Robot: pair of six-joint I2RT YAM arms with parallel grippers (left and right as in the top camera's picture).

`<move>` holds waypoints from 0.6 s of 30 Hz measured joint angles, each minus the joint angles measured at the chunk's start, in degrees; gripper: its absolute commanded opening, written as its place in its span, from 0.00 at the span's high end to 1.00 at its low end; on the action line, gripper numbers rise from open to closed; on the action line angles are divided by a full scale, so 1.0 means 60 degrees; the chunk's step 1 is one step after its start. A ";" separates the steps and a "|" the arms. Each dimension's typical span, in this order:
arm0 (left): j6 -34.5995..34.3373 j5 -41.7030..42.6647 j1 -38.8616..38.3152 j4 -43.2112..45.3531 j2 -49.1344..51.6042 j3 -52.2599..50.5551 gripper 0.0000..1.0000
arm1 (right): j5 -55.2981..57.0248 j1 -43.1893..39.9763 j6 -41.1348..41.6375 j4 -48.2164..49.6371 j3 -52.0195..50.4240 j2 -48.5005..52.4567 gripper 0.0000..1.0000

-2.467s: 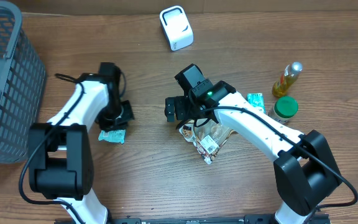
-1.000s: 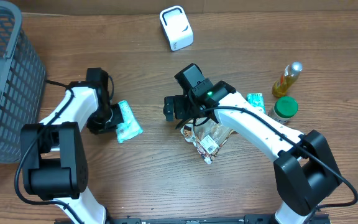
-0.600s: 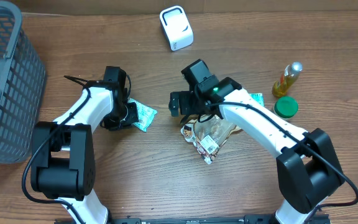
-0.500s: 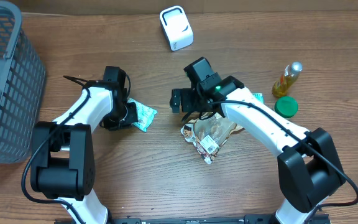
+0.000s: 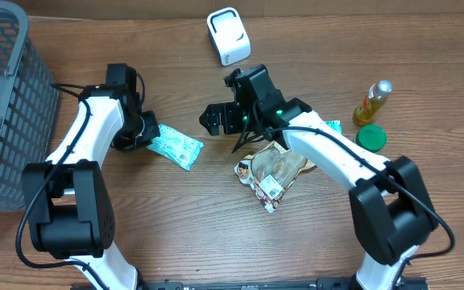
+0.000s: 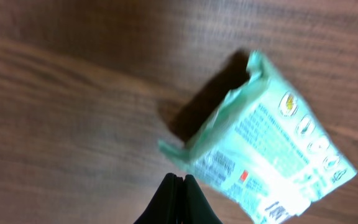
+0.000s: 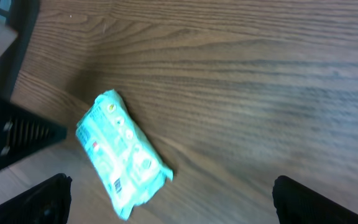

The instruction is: Scan the item barcode

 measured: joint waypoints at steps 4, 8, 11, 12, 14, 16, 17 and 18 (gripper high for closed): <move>-0.0215 0.0004 -0.0018 -0.0102 0.0004 -0.0138 0.96 | -0.0062 0.0080 -0.0073 0.0707 0.0000 0.0619 0.07; -0.0284 0.0018 -0.0018 0.0601 0.0036 -0.0488 0.95 | -0.0087 0.0215 -0.0127 0.1264 0.0000 0.1213 0.27; -0.0328 0.0106 -0.0018 0.1024 0.0084 -0.0637 0.96 | -0.0113 0.0288 -0.0120 0.1271 -0.0004 0.1552 0.28; -0.0361 0.0160 -0.0018 0.1188 0.0087 -0.0656 0.96 | -0.0109 0.0302 -0.0124 0.1217 -0.0004 0.1625 0.28; -0.0430 0.0331 -0.0018 0.1599 0.0091 -0.0670 0.96 | -0.0109 0.0306 -0.0124 0.1100 -0.0011 0.1687 0.28; -0.0466 0.0583 -0.0018 0.1920 0.0087 -0.0670 0.96 | -0.0142 0.0306 -0.0120 0.1038 -0.0011 0.1687 0.28; -0.0503 0.0729 -0.0025 0.2040 0.0091 -0.0670 0.96 | -0.0182 0.0306 -0.0120 0.1009 -0.0011 0.1687 0.29; -0.0521 0.0841 -0.0055 0.2124 0.0091 -0.0670 0.96 | -0.0215 0.0306 -0.0117 0.0958 -0.0011 0.1687 0.29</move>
